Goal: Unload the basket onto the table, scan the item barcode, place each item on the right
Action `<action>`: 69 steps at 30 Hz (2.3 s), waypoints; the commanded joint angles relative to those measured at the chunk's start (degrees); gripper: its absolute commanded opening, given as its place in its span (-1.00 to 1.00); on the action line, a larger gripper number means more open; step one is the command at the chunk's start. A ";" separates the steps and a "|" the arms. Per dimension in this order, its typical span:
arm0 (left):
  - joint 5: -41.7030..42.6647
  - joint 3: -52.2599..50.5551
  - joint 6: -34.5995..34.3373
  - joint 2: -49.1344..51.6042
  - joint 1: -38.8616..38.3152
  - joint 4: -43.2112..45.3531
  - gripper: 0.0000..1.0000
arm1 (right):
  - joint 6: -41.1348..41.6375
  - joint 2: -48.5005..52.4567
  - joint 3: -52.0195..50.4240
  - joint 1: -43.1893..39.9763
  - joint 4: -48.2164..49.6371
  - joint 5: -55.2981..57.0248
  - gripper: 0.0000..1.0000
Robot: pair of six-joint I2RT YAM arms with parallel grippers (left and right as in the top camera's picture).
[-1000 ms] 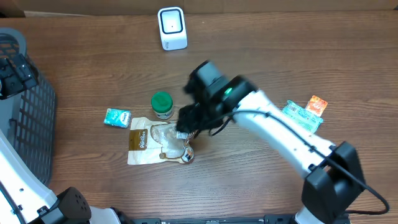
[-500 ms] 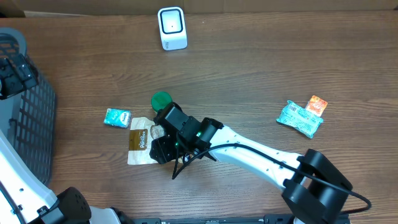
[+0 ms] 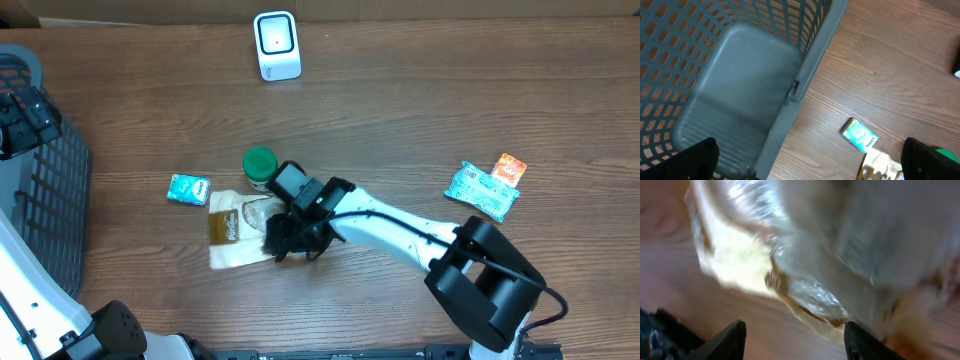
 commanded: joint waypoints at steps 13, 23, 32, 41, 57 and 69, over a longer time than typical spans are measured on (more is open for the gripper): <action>-0.17 0.68 0.68 0.22 0.04 0.11 0.99 | -6.05 0.63 -0.42 -15.08 -2.08 4.42 0.21; -0.17 0.68 0.68 0.22 0.04 0.11 0.99 | -14.84 0.63 0.44 -28.94 0.11 -7.76 0.27; -0.20 0.68 0.68 0.22 0.04 0.11 0.99 | -15.78 0.63 0.72 -32.59 -4.50 -12.17 0.28; -0.17 0.68 0.68 0.22 0.04 0.11 0.99 | -16.11 0.63 0.66 -32.52 -7.23 -6.27 0.46; -6.16 0.68 5.38 0.22 0.04 1.16 0.99 | -21.09 0.63 0.66 -32.52 -7.15 -3.04 0.52; 19.82 0.68 -10.93 0.22 0.04 1.40 0.99 | -22.05 0.63 0.66 -34.88 -10.19 -3.10 0.53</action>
